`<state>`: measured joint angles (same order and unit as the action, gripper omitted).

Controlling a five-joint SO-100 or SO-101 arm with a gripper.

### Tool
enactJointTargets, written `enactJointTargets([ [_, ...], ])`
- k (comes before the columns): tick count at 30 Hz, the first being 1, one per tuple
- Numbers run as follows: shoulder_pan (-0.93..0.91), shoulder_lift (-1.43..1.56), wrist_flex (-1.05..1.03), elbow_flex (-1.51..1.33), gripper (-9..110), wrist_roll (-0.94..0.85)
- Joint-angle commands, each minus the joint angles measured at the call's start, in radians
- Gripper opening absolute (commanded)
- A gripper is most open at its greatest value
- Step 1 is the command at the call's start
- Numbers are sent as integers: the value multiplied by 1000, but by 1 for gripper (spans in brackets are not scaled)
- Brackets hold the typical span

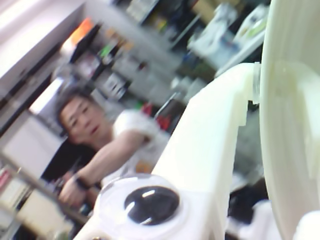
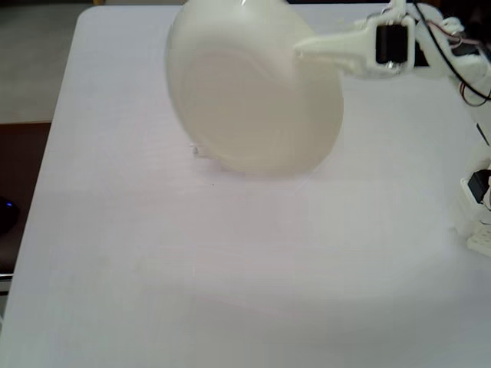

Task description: Please take one of the plates.

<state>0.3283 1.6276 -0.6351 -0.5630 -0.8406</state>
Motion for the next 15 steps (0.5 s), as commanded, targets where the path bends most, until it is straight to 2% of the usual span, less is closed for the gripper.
enactJointTargets([
  [1, 31, -6, 74, 25, -1, 38],
  [7, 34, -54, 126, 25, -1, 100],
  [15, -40, -160, 232, 25, -1, 35],
])
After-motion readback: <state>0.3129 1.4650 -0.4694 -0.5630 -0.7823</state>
